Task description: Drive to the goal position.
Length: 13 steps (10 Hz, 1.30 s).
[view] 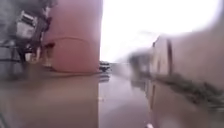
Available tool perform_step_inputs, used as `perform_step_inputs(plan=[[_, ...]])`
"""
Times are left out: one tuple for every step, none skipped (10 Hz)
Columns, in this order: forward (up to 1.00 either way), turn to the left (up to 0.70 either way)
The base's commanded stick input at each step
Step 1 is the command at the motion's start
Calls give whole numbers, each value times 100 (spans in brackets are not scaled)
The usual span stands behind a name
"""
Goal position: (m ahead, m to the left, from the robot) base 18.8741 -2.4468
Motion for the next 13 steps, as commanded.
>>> perform_step_inputs(plan=[[50, 29], [50, 18], [50, -16], [50, -45], [50, -48], [50, -48], [50, -48], [50, -48], [50, -48], [50, -48], [50, -48], [50, -48], [50, -48]])
